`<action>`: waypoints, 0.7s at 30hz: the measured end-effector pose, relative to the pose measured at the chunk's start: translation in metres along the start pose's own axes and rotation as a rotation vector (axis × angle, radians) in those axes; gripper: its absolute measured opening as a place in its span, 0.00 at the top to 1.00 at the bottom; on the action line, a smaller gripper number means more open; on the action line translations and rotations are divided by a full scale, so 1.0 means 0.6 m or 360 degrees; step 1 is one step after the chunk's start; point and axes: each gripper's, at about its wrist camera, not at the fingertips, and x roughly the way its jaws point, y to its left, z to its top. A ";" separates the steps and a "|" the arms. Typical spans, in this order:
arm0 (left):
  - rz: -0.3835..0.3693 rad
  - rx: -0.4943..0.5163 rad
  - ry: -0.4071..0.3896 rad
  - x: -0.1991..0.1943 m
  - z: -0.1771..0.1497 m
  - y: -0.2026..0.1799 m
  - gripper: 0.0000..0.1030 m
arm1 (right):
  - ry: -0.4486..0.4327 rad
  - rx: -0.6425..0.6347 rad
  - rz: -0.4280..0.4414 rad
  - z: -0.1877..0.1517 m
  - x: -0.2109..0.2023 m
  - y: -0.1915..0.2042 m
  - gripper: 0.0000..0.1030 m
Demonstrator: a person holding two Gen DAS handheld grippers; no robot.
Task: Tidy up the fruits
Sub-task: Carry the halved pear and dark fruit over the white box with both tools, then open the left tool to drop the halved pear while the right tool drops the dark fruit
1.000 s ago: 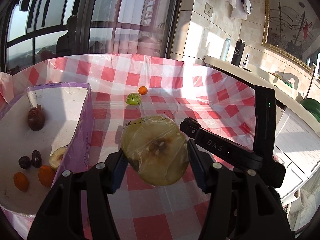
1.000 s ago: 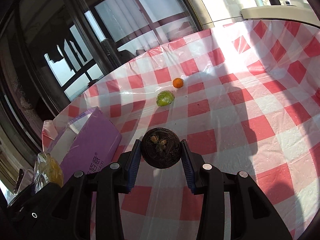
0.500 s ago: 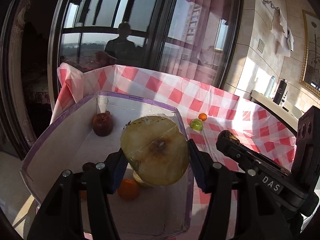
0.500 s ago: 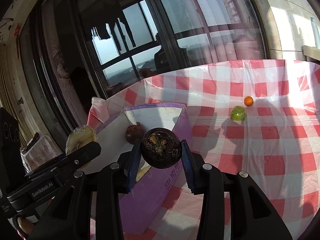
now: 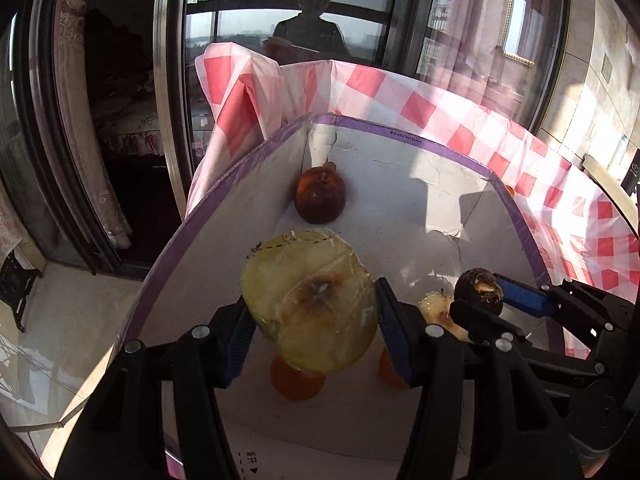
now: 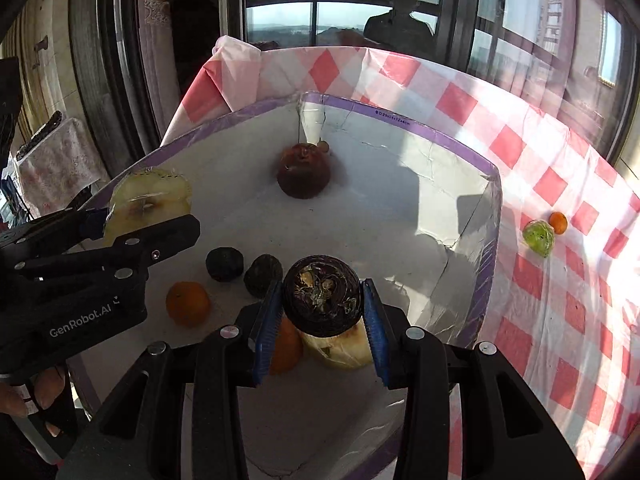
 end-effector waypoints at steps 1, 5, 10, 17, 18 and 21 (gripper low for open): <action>-0.0001 0.0015 0.0019 0.002 0.000 -0.003 0.45 | 0.0041 -0.0016 -0.0024 0.004 0.008 -0.001 0.61; -0.0032 0.0017 0.0090 0.013 0.006 -0.001 0.45 | 0.0138 -0.0055 -0.0055 0.017 0.026 -0.004 0.57; -0.0100 0.0001 0.0133 0.014 0.009 -0.001 0.36 | 0.0128 -0.0030 -0.0027 0.014 0.029 -0.009 0.43; -0.0064 0.0013 0.0030 -0.007 0.010 -0.011 0.14 | 0.0010 0.0064 0.0019 0.010 0.010 -0.018 0.33; -0.0057 0.0012 -0.0004 -0.013 0.009 -0.012 0.11 | -0.0036 0.0095 0.0055 0.007 0.002 -0.021 0.33; -0.0058 -0.0001 -0.0130 -0.039 0.012 -0.016 0.07 | -0.0212 0.0147 0.0069 -0.008 -0.029 -0.032 0.27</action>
